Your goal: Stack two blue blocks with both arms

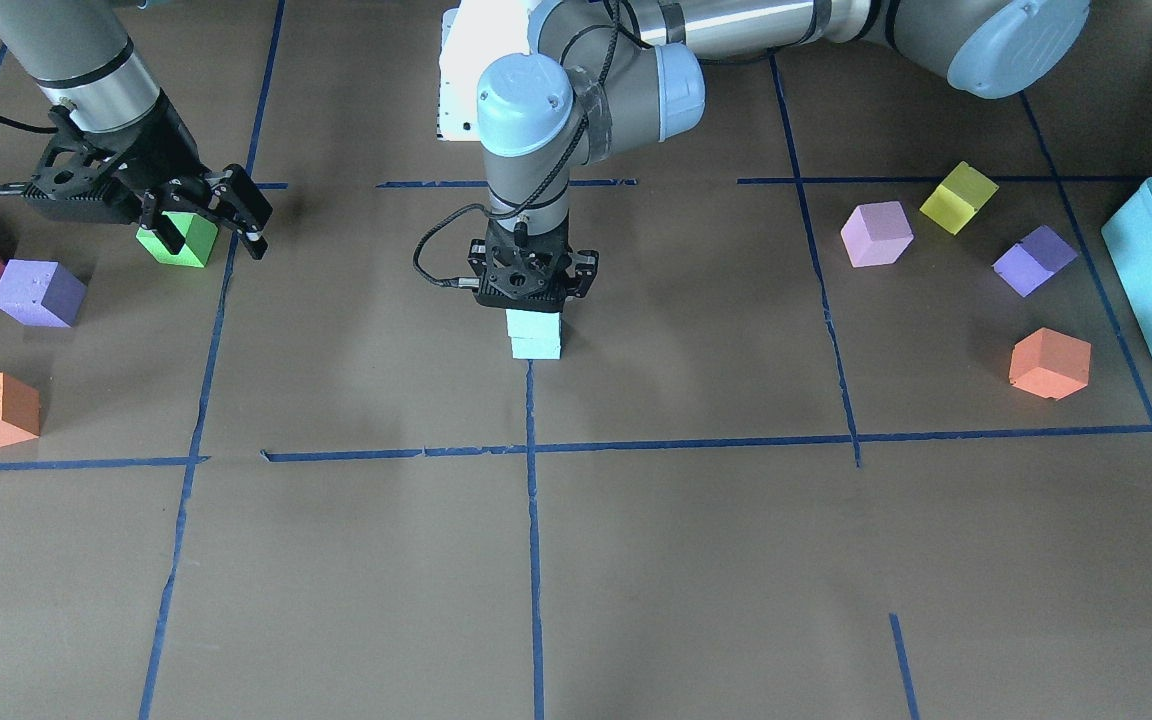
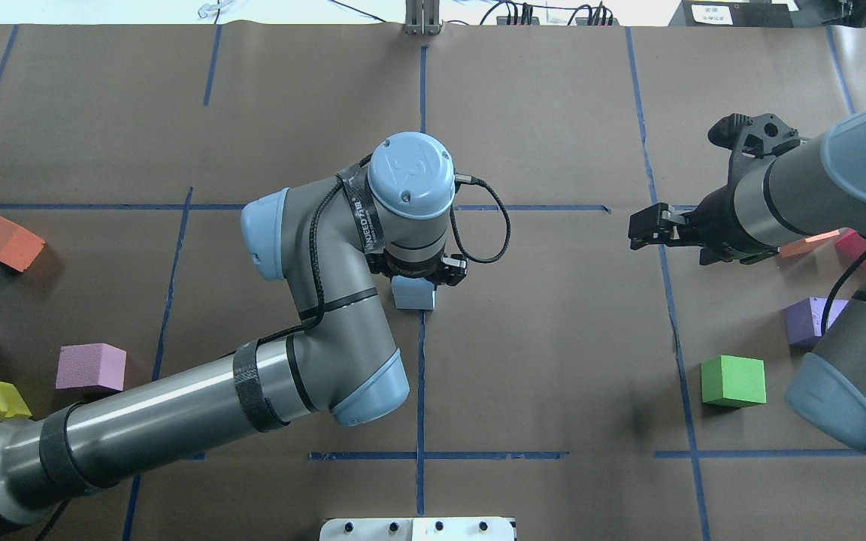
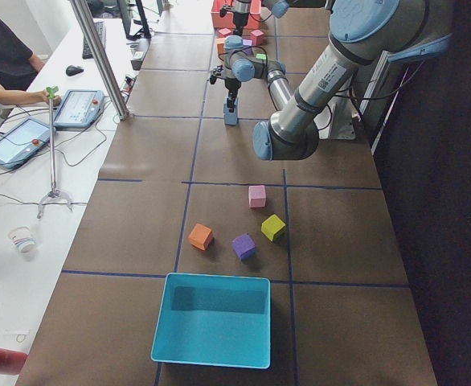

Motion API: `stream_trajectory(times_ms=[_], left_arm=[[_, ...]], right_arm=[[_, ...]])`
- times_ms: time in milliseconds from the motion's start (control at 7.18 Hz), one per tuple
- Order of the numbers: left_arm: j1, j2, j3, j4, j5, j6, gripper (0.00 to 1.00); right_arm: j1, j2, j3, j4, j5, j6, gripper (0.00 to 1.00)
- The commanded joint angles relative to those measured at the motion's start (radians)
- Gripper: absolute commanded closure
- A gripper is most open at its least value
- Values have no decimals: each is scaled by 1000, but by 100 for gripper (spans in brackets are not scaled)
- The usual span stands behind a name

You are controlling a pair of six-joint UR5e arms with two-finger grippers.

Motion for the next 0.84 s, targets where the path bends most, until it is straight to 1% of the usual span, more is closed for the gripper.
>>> stream_trajectory(times_ms=[0, 139, 279, 418, 557, 697], left_arm=[[0, -1, -7, 5, -3, 0, 0], [-3, 0, -13, 12, -5, 0, 0], [-26, 0, -57, 26, -8, 0, 0], [-60, 6, -188, 134, -15, 2, 0], [-108, 29, -317, 229, -70, 5, 0], [-151, 125, -446, 239, -101, 15, 0]], right_arm=[[0, 4, -10, 3, -2, 0, 0], [0, 4, -12, 3, -2, 0, 0], [0, 4, -11, 3, -2, 0, 0], [3, 4, -9, 3, 0, 0, 0], [10, 3, -7, 3, 3, -2, 0], [33, 3, -9, 2, 15, -10, 0]])
